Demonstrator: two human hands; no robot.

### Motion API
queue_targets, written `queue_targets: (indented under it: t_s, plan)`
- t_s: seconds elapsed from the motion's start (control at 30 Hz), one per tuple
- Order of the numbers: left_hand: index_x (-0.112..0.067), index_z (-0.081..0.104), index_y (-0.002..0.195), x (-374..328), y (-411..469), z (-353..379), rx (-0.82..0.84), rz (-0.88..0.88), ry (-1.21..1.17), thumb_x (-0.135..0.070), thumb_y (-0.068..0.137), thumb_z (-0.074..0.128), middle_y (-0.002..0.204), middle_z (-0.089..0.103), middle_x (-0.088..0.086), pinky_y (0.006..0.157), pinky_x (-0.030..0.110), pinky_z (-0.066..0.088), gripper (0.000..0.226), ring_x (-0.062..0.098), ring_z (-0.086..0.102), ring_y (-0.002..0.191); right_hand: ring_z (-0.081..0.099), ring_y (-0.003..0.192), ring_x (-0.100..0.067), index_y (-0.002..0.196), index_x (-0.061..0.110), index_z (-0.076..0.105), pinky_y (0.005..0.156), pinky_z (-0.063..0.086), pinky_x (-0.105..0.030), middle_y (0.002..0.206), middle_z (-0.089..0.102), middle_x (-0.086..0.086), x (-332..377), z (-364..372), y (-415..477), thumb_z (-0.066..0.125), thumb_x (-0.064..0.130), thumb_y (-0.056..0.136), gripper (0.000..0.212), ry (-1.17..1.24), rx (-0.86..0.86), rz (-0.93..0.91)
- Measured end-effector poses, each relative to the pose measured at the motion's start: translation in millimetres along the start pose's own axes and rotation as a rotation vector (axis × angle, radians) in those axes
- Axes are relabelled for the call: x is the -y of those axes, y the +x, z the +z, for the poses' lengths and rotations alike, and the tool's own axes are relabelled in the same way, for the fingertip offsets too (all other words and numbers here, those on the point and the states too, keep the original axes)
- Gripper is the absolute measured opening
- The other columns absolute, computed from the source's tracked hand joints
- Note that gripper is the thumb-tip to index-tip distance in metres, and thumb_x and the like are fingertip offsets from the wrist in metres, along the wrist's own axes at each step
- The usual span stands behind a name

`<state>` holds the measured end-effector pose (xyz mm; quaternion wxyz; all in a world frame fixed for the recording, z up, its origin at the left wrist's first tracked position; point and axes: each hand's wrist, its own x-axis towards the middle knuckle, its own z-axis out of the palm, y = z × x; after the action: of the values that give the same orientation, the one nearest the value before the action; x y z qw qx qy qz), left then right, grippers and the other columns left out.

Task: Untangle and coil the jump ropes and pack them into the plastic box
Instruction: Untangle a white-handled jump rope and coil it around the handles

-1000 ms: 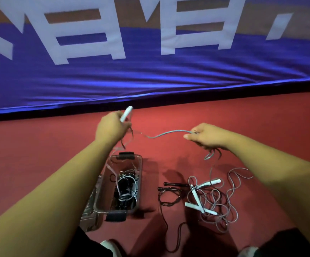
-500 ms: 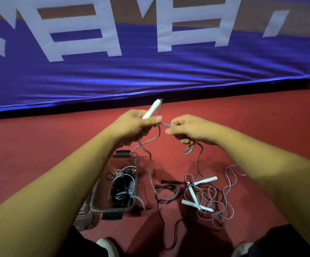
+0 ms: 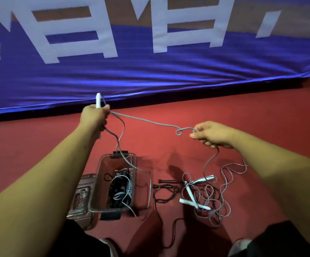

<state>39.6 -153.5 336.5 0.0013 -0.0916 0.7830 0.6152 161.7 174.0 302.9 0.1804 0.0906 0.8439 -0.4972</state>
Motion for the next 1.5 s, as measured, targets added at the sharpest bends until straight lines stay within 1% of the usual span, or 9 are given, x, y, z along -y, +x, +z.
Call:
queue_targets:
  t_s: [0.23, 0.43, 0.53, 0.7, 0.93, 1.1, 1.2, 1.4, 1.5]
  plan:
    - [-0.024, 0.063, 0.079, 4, -9, 2, 0.067, 0.399, 0.984, -0.033, 0.086, 0.070, 0.073, 0.061, 0.003, 0.064, 0.032, 0.038, 0.014, 0.029, 0.058, 0.074, 0.022, 0.043, -0.010, 0.090, 0.015, 0.064, 0.043, 0.018, -0.018, 0.052, 0.030, 0.002, 38, 15, -9, 0.054, 0.016, 0.097, 0.013, 0.130, 0.103, -0.153]
    - [-0.016, 0.069, 0.095, -14, -77, 61, 0.651, 0.080, 0.165, -0.051, 0.088, 0.065, 0.078, 0.067, 0.018, 0.041, 0.015, 0.021, 0.036, 0.015, 0.037, 0.044, 0.032, 0.040, -0.012, 0.079, 0.010, 0.065, 0.041, 0.027, -0.019, 0.053, 0.039, -0.002, 74, 40, -10, 0.053, 0.019, 0.097, 0.024, -0.032, -0.011, -0.192]
    - [-0.012, 0.067, 0.097, -12, -91, 76, 0.783, 0.041, 0.065, -0.046, 0.089, 0.064, 0.085, 0.073, 0.008, 0.038, 0.014, 0.021, 0.035, 0.010, 0.039, 0.044, 0.031, 0.041, -0.014, 0.077, 0.001, 0.064, 0.041, 0.026, -0.019, 0.051, 0.038, -0.004, 77, 43, -9, 0.052, 0.011, 0.093, 0.022, -0.005, -0.070, -0.181]
    - [-0.015, 0.061, 0.078, -15, -85, 69, 0.696, 0.017, 0.225, -0.028, 0.092, 0.066, 0.053, 0.058, 0.002, 0.043, 0.022, 0.014, 0.020, 0.012, 0.030, 0.039, 0.036, 0.036, -0.003, 0.073, 0.005, 0.063, 0.042, 0.030, -0.017, 0.041, 0.044, 0.009, 70, 32, -8, 0.067, 0.016, 0.088, 0.019, -0.211, -0.175, -0.361]
    - [-0.018, 0.049, 0.078, -37, -46, 32, 0.186, 0.040, -0.452, -0.014, 0.097, 0.054, 0.050, 0.042, -0.005, 0.035, 0.016, 0.020, 0.021, 0.004, 0.030, 0.035, 0.056, 0.058, -0.017, 0.070, 0.009, 0.059, 0.049, 0.040, -0.015, 0.065, 0.059, -0.012, -1, -8, -5, 0.062, 0.008, 0.091, 0.022, -0.148, -0.093, -0.042]
    - [-0.018, 0.069, 0.089, -22, -34, 18, 0.084, 0.142, 0.290, -0.024, 0.089, 0.067, 0.061, 0.052, 0.005, 0.038, 0.018, 0.033, 0.007, 0.014, 0.044, 0.040, 0.041, 0.044, -0.014, 0.090, 0.007, 0.068, 0.043, 0.033, -0.020, 0.061, 0.044, -0.005, 3, -6, -3, 0.052, 0.018, 0.099, 0.022, -0.024, -0.067, -0.040]
    - [-0.017, 0.073, 0.096, -28, -33, 21, -0.031, 0.309, 0.440, -0.034, 0.088, 0.066, 0.054, 0.053, 0.001, 0.051, 0.026, 0.042, 0.020, 0.019, 0.051, 0.048, 0.034, 0.048, -0.016, 0.089, 0.008, 0.072, 0.046, 0.029, -0.024, 0.059, 0.043, -0.004, 47, 12, -7, 0.056, 0.022, 0.097, 0.023, -0.131, -0.002, -0.167]
    - [-0.021, 0.073, 0.086, -43, -85, 44, 0.715, 0.234, 0.352, -0.049, 0.092, 0.061, 0.057, 0.055, 0.005, 0.038, 0.016, 0.024, 0.030, 0.016, 0.037, 0.040, 0.035, 0.041, -0.013, 0.076, 0.003, 0.070, 0.041, 0.028, -0.021, 0.053, 0.043, -0.004, 95, 34, -16, 0.062, 0.016, 0.091, 0.021, -0.092, -0.025, -0.362]
    - [-0.017, 0.060, 0.073, -43, -82, 47, 0.640, 0.318, 0.337, -0.038, 0.091, 0.066, 0.053, 0.039, 0.003, 0.036, 0.014, 0.021, 0.029, 0.012, 0.028, 0.036, 0.042, 0.046, -0.016, 0.074, 0.003, 0.066, 0.049, 0.034, -0.025, 0.051, 0.045, -0.005, 89, 25, -14, 0.066, 0.019, 0.089, 0.023, 0.007, -0.001, -0.360]
